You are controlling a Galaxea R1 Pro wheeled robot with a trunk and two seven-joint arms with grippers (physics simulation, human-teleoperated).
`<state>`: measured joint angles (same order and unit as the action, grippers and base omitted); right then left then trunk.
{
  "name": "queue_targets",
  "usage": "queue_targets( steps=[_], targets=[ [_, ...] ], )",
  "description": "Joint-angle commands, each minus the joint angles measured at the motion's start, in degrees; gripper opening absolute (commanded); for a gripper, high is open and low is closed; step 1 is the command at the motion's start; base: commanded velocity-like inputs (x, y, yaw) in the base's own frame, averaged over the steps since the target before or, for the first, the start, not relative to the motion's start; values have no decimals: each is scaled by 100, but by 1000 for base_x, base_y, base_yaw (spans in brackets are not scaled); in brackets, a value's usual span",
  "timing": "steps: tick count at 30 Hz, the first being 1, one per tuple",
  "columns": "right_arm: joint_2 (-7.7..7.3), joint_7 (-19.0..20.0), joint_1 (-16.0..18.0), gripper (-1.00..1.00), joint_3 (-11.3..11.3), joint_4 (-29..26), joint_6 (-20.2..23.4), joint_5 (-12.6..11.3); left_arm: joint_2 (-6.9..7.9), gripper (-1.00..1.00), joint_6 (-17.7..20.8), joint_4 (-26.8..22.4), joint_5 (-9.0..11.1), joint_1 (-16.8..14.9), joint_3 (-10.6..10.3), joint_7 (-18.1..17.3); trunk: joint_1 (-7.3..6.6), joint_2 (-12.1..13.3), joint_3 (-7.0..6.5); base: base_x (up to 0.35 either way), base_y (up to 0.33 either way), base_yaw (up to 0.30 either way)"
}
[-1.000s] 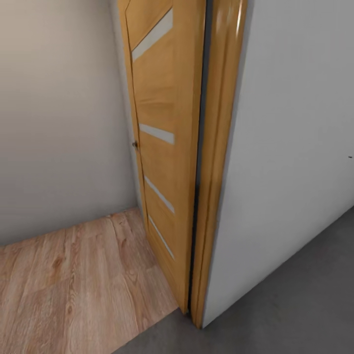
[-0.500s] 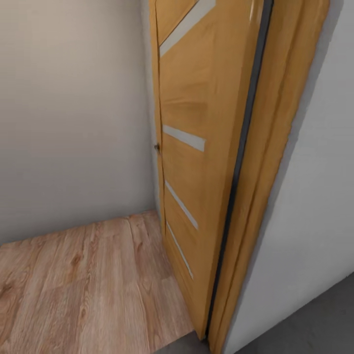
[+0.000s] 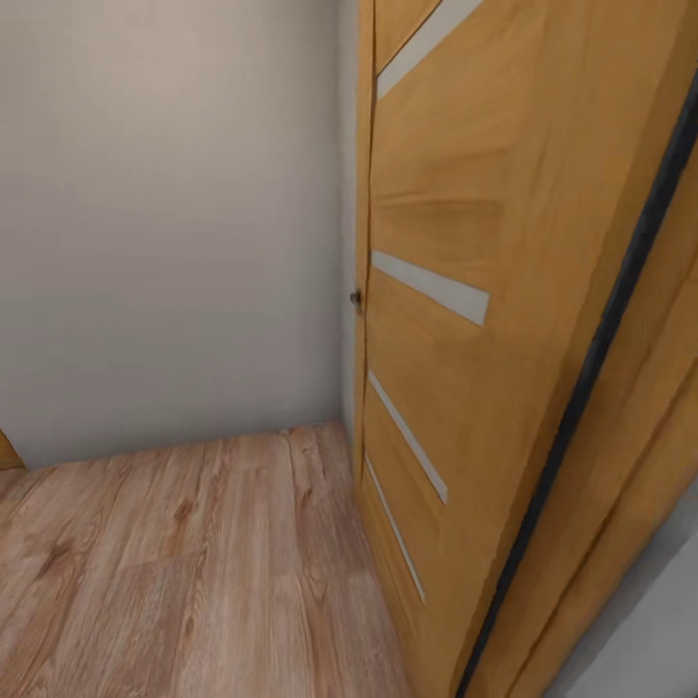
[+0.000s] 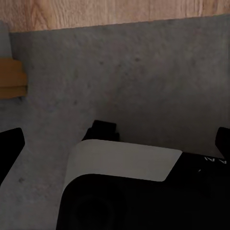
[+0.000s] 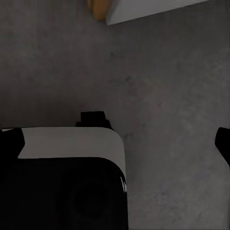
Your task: Move the two storage containers from the living room to the garage. In the garage, place one container on the floor and stack the other container on top of it (either order is fine).
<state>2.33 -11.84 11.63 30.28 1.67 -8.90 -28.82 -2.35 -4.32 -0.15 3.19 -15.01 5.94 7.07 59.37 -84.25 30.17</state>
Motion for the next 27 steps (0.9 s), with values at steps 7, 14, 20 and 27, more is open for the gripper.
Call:
queue_targets(
  steps=[7, 14, 20, 27],
  targets=[
    [4, -3, 6, 100, 48, 18, -33, -54, -4, 100, -25, 7, 33, -2, 30, 11, 2, -3, 6, 74, 0, 269],
    [4, -3, 6, 100, 48, 18, -33, -49, -4, 100, -25, 7, 33, -2, 30, 12, 2, -3, 6, 3, 0, 269],
    [4, -3, 6, 100, 48, 18, -33, -47, -7, 100, -32, 7, 33, -2, 30, 10, 2, -3, 6, 0, 0, 269],
    [4, -3, 6, 100, 48, 18, -33, -45, -7, 100, -33, 7, 33, -2, 30, 12, 2, -3, 6, 0, 0, 269]
  ],
)
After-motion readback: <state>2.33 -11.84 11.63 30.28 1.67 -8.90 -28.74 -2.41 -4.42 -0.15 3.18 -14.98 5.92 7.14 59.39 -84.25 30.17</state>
